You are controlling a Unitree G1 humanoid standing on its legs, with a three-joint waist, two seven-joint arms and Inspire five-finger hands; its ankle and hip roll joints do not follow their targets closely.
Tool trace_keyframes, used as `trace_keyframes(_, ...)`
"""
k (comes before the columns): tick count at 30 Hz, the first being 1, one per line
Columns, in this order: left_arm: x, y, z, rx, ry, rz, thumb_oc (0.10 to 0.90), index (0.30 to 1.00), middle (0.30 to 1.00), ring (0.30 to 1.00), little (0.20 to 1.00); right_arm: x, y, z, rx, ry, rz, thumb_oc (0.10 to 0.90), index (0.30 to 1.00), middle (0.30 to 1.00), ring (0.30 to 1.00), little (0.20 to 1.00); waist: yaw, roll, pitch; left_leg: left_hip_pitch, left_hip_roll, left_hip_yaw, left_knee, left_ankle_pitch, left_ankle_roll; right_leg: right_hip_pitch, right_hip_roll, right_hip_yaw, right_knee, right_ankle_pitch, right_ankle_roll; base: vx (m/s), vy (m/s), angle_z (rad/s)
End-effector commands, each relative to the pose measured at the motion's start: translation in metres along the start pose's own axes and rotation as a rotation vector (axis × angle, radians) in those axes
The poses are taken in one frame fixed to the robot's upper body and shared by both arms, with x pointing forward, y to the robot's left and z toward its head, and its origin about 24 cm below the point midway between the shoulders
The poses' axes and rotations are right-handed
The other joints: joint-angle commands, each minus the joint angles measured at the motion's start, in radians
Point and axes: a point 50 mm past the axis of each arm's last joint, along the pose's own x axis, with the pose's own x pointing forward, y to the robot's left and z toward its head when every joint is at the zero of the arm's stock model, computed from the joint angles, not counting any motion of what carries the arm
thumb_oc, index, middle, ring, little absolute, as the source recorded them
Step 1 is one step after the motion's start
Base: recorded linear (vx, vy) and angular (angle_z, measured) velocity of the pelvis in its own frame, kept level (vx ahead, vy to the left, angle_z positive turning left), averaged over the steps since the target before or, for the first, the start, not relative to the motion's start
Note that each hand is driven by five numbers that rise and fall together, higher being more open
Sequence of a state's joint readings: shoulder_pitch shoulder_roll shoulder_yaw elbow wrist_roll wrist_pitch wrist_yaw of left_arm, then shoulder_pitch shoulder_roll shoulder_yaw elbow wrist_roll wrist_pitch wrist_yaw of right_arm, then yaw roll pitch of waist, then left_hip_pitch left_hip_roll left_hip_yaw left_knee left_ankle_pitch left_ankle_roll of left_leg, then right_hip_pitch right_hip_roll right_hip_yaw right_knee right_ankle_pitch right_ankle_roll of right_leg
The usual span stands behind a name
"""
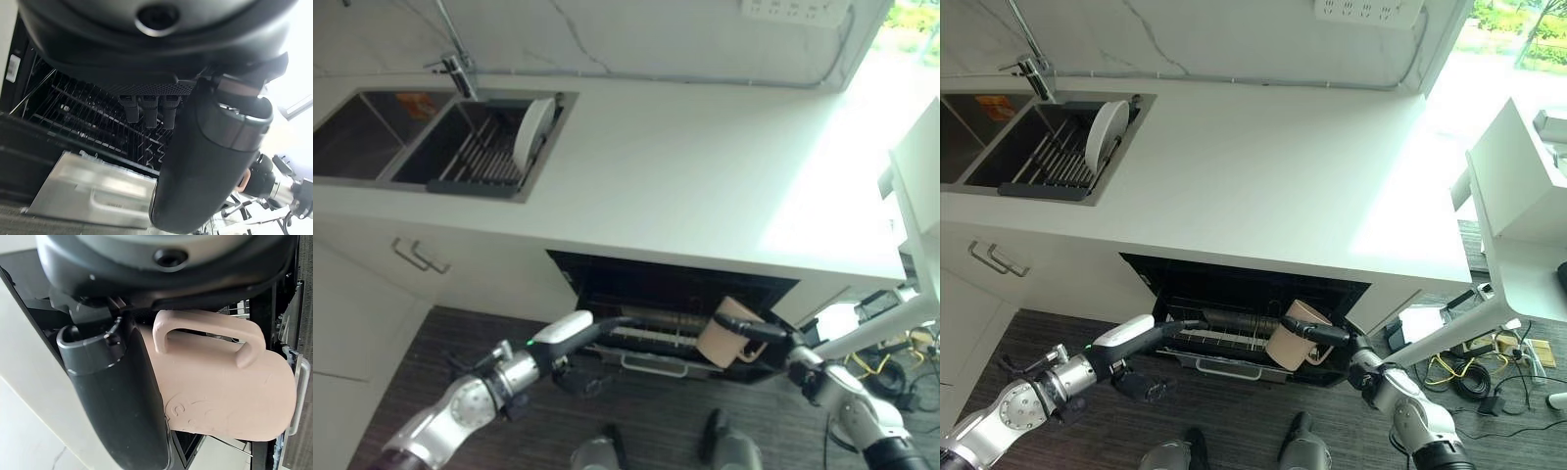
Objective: Place the dishes in the dishwasher.
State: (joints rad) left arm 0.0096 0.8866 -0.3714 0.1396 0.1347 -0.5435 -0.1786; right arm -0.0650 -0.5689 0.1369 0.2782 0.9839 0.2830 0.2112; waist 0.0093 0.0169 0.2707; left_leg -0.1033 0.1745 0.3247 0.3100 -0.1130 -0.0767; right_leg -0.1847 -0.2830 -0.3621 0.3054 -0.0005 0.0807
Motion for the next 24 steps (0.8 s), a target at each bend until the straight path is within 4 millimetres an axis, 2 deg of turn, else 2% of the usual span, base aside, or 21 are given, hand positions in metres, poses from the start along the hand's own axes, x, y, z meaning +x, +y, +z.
trace_keyframes(1, 0.004, 0.030, 0.025, 0.107, -0.137, 0.079, 0.800, 0.900, 0.900, 0.900, 0.900, 0.000, 0.024, 0.039, -0.003, -0.137, 0.160, 0.400, 0.300, 0.300, 0.300, 0.300, 0.022, -0.022, -0.021, 0.007, 0.026, -0.039, -0.010, -0.008, 0.002, 0.094, -0.052, 0.080, -0.005, -0.087, 0.149, 0.00, 0.000, 0.00)
trace_keyframes(6, 0.005, 0.028, 0.023, 0.111, -0.117, 0.055, 0.800, 0.900, 0.900, 0.900, 0.900, 0.000, 0.021, 0.036, 0.104, -0.129, 0.118, 0.400, 0.300, 0.300, 0.300, 0.300, 0.026, -0.031, -0.013, 0.012, 0.027, -0.041, -0.010, -0.004, 0.002, 0.102, -0.045, 0.077, -0.005, -0.090, 0.147, 0.05, -0.040, 0.03)
trace_keyframes(9, 0.011, 0.023, 0.023, 0.123, -0.097, 0.001, 0.800, 0.900, 0.900, 0.900, 0.900, 0.007, 0.016, 0.039, 0.136, -0.147, 0.086, 0.400, 0.300, 0.300, 0.300, 0.300, 0.035, -0.026, 0.000, 0.007, 0.026, -0.050, -0.010, -0.001, 0.000, 0.102, -0.042, 0.076, -0.005, -0.094, 0.145, 0.02, -0.010, 0.01)
trace_keyframes(13, 0.018, 0.014, 0.008, 0.169, 0.064, -0.148, 0.800, 0.900, 0.900, 0.900, 0.900, 0.015, 0.021, 0.052, 0.111, -0.195, 0.110, 0.400, 0.300, 0.300, 0.300, 0.300, 0.042, -0.015, 0.021, -0.009, 0.022, -0.066, -0.010, 0.001, -0.001, 0.094, -0.038, 0.080, -0.005, -0.096, 0.145, -0.01, 0.004, 0.03)
trace_keyframes(16, 0.027, 0.006, -0.005, 0.289, 0.189, -0.217, 0.800, 0.900, 0.900, 0.900, 0.900, 0.025, 0.034, 0.071, 0.101, -0.252, 0.146, 0.400, 0.300, 0.300, 0.300, 0.300, 0.046, -0.006, 0.046, -0.029, 0.016, -0.085, -0.010, 0.003, -0.001, 0.081, -0.034, 0.084, -0.005, -0.097, 0.145, -0.07, 0.016, 0.04)
trace_keyframes(18, 0.043, 0.009, -0.014, 0.381, 0.271, -0.138, 0.800, 0.900, 0.900, 0.900, 0.900, 0.034, 0.055, 0.091, 0.099, -0.310, 0.200, 0.400, 0.300, 0.300, 0.300, 0.300, 0.043, -0.006, 0.071, -0.051, 0.014, -0.098, -0.010, 0.006, 0.001, 0.065, -0.026, 0.093, -0.005, -0.099, 0.142, -0.10, 0.001, 0.13)
trace_keyframes(22, 0.059, 0.009, -0.015, 0.415, 0.308, -0.100, 0.800, 0.900, 0.900, 0.900, 0.900, 0.035, 0.067, 0.101, 0.102, -0.346, 0.243, 0.400, 0.300, 0.300, 0.300, 0.300, 0.036, -0.010, 0.092, -0.071, 0.016, -0.101, -0.010, 0.012, 0.001, 0.048, -0.017, 0.104, -0.005, -0.098, 0.138, -0.08, -0.003, 0.03)
trace_keyframes(24, 0.070, 0.002, -0.015, 0.451, 0.338, -0.133, 0.800, 0.900, 0.900, 0.900, 0.900, 0.034, 0.075, 0.109, 0.095, -0.377, 0.272, 0.400, 0.300, 0.300, 0.300, 0.300, 0.028, -0.015, 0.108, -0.085, 0.014, -0.105, -0.010, 0.016, 0.000, 0.035, -0.010, 0.113, -0.005, -0.097, 0.135, -0.08, 0.006, -0.05)
